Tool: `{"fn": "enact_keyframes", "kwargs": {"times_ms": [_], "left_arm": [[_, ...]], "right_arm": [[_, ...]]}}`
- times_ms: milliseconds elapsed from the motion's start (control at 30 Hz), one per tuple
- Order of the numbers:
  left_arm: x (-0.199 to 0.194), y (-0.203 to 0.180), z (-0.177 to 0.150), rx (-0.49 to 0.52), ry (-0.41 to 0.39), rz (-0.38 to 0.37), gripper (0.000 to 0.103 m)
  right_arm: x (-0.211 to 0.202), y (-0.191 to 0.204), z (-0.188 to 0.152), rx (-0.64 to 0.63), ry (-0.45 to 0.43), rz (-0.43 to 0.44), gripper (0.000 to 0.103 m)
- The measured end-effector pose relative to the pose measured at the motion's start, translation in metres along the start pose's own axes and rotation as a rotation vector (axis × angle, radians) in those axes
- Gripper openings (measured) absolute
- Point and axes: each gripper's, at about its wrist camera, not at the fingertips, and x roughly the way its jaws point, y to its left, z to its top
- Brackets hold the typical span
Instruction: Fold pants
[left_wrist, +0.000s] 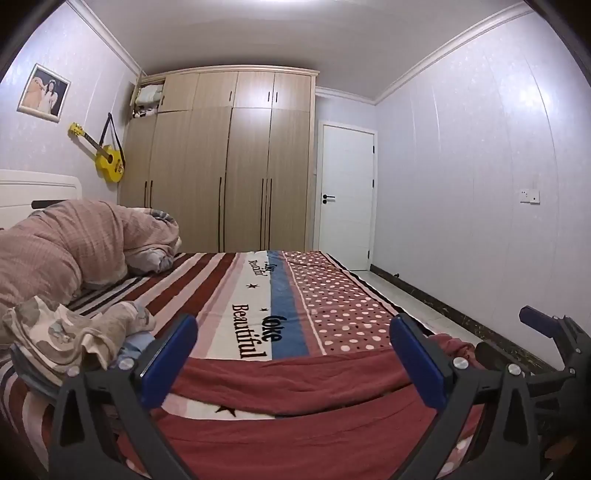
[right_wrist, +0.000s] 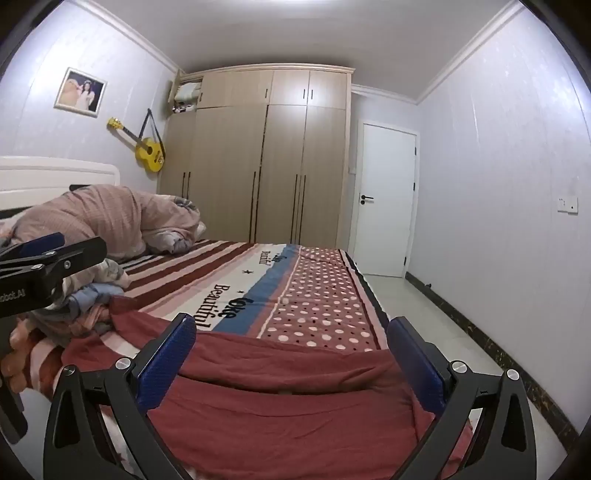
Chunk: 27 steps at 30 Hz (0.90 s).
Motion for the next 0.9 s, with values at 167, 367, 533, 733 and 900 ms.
{"fn": "enact_keyframes", "kwargs": {"times_ms": [167, 367, 533, 733, 900], "left_arm": [[-0.001, 0.006, 0.0, -0.001, -0.035, 0.007, 0.102], [0.002, 0.0, 0.001, 0.031, -0.027, 0.009, 0.102], [0.008, 0.002, 0.001, 0.032, -0.018, 0.003, 0.102], [0.017, 0.001, 0.005, 0.038, -0.015, 0.0, 0.102], [0.021, 0.003, 0.006, 0.028, -0.013, -0.01, 0.102]], "right_arm": [[0.0, 0.002, 0.003, -0.014, 0.002, -0.005, 0.102], [0.0, 0.004, 0.0, 0.028, 0.018, -0.014, 0.102], [0.003, 0.001, 0.002, 0.013, 0.012, -0.021, 0.102], [0.01, -0.005, 0.008, 0.032, 0.016, -0.007, 0.102], [0.015, -0.005, 0.014, 0.029, 0.011, -0.002, 0.102]]}}
